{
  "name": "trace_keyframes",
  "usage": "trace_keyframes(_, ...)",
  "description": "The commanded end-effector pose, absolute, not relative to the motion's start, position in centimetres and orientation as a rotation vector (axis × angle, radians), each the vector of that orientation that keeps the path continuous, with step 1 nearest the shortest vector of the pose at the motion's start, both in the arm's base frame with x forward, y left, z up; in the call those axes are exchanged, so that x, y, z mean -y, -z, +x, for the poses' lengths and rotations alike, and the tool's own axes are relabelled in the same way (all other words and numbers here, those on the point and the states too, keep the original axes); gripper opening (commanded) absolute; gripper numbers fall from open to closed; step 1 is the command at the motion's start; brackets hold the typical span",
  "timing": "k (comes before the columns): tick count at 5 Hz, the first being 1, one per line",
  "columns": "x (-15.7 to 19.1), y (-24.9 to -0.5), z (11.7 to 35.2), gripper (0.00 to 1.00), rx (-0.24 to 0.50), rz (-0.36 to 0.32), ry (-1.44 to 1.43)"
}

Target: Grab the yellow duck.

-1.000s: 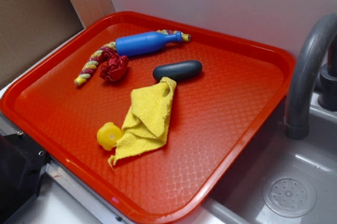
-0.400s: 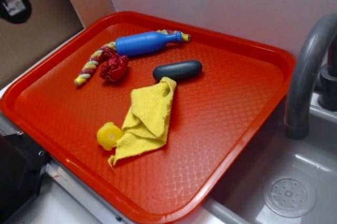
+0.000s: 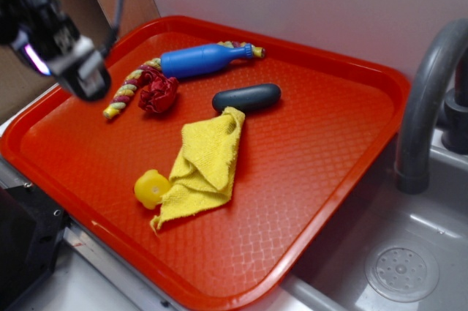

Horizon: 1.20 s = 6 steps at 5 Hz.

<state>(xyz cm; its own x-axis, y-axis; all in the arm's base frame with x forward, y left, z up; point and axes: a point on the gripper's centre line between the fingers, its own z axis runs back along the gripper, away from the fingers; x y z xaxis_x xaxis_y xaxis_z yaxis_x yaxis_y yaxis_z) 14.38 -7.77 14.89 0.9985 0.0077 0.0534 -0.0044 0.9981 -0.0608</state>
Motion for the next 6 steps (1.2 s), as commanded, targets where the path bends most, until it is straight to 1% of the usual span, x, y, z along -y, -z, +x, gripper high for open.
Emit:
trace_keyframes(1,8.8,-10.6,14.4,1.0,0.021,0.003,0.008)
trace_keyframes(2,8.7,-8.1,14.5,1.0,-0.013,0.003,0.003)
trace_keyframes(4,8.1,-4.7,15.2,1.0,-0.07,0.016,-0.003)
trace_keyframes(5,8.2,-3.5,15.4,1.0,-0.087,-0.018,0.019)
trace_keyframes(6,9.7,-1.5,15.5,1.0,-0.087,-0.159,0.177)
